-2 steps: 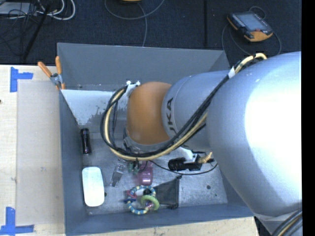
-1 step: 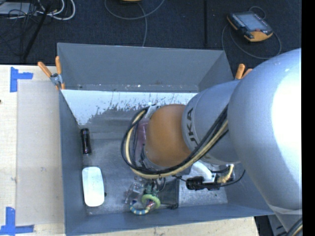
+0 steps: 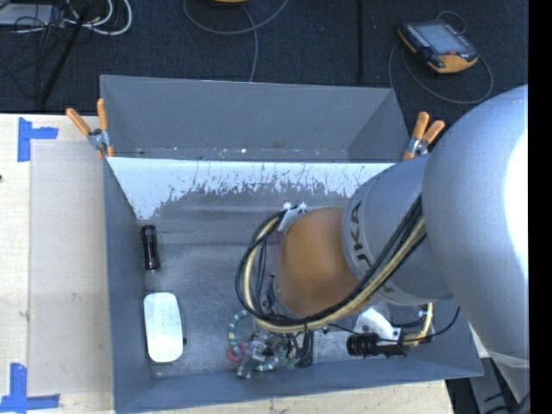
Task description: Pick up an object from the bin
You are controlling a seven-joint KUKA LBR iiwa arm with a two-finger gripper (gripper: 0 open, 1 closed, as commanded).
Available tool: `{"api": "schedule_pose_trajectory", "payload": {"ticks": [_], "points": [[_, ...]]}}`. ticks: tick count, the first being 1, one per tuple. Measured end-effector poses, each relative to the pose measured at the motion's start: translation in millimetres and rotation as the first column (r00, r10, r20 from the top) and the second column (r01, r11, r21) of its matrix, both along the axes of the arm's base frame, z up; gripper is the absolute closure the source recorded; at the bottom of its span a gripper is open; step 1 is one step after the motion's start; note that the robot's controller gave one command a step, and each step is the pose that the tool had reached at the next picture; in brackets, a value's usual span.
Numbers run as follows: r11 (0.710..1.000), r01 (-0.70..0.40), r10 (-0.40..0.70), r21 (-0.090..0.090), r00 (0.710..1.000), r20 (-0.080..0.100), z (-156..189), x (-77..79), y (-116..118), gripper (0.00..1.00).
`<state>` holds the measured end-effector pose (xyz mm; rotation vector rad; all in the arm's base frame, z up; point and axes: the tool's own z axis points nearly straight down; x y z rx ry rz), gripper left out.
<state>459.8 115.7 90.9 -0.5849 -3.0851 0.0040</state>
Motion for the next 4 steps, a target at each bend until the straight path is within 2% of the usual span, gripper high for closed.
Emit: {"api": "schedule_pose_trajectory", "payload": {"ticks": [1, 2, 3, 4], "points": [[0.920, -0.392, 0.392, 0.001, 0.920, 0.004, -19.4, 33.5, -97.3, 1.00], [0.920, -0.391, 0.391, 0.002, 0.920, 0.004, -19.4, 33.5, -97.3, 1.00], [0.904, -0.427, 0.427, 0.003, 0.904, 0.002, 103.7, 13.1, -97.5, 1.00], [0.905, -0.426, 0.426, 0.003, 0.905, 0.002, 103.7, 13.1, -97.9, 1.00]]}}
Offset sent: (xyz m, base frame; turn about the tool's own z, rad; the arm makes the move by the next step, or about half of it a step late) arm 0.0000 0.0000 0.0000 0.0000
